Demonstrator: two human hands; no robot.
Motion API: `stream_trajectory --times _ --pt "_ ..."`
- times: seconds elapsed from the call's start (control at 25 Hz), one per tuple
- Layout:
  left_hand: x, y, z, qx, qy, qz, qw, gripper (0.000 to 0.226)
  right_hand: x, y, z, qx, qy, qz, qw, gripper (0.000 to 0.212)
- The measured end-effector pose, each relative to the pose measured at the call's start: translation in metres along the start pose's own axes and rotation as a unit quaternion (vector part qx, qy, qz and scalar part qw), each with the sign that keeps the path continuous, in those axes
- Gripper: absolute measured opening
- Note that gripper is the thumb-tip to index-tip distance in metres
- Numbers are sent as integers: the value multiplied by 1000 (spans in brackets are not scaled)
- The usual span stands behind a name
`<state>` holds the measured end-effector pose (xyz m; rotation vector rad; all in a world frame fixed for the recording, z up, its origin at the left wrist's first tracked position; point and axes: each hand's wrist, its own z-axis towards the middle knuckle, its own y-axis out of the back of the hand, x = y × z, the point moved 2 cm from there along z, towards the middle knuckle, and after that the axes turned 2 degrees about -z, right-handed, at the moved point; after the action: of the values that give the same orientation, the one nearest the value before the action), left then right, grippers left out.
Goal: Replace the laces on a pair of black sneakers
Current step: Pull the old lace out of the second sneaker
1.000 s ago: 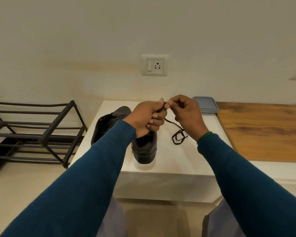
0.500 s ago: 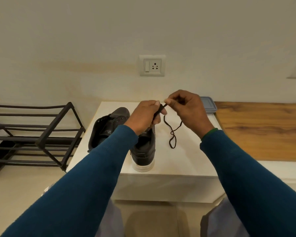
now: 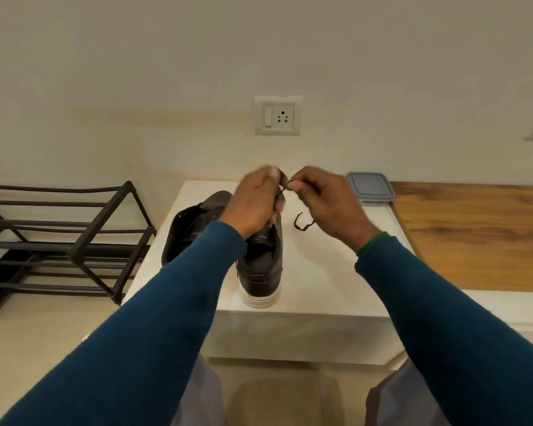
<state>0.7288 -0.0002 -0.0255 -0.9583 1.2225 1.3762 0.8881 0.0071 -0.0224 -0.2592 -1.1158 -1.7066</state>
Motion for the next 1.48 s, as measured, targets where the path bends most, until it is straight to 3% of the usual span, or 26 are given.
stream_trajectory --times 0.08,0.16,0.2,0.28,0.32,0.4,0.48,0.56,0.6,0.68,0.76,0.8,0.92,1.12,1.2,1.32,1.4,1.48 --pt "1 -11 -8 100 84 -59 990 50 -13 12 2 -58 -36 -24 997 17" --pt "-5 -16 -10 136 130 -223 956 46 -23 9 1 -35 -88 -44 995 17" --pt "-10 -15 -8 120 121 -310 935 43 -23 3 -1 2 -92 -41 995 18" --pt "-16 -4 0 15 67 -420 905 37 -14 -16 -7 109 -60 -55 991 24" --pt "-15 4 2 -49 33 -401 914 35 -7 -24 -10 154 -36 -72 985 25" --pt "-10 16 2 -124 -19 -199 972 36 4 -29 -9 169 15 -83 982 21" --pt "-3 14 -2 -66 9 -33 997 53 7 -17 -2 99 37 -74 992 12" --pt "1 9 -6 52 84 2 995 75 -2 1 3 19 33 -101 994 19" --pt "2 7 -7 111 115 -25 987 78 -8 7 3 -4 21 -114 993 21" --pt "1 5 -7 164 132 -187 960 72 -19 8 0 -5 -30 -112 993 21" --pt "-4 12 -2 93 94 -362 923 64 -21 -5 -5 66 -69 -91 991 23" --pt "-4 18 2 31 64 -395 916 61 -18 -15 -7 112 -67 -90 987 24" --pt "-2 24 9 -92 28 -246 964 58 -3 -31 -10 142 -18 -80 986 21" --pt "3 0 -3 -33 17 -76 996 34 4 -13 -5 -68 16 -25 997 18" --pt "0 -2 -4 -14 42 -129 991 30 -1 -8 -5 -118 -17 4 993 11" --pt "-10 -2 -7 60 75 -311 945 28 -2 -16 -5 -27 -89 113 989 27" --pt "-14 -1 -8 64 79 -372 923 28 1 -27 -6 33 -159 221 962 26" --pt "-15 -1 -8 32 88 -386 918 29 6 -36 -7 42 -246 328 911 27"
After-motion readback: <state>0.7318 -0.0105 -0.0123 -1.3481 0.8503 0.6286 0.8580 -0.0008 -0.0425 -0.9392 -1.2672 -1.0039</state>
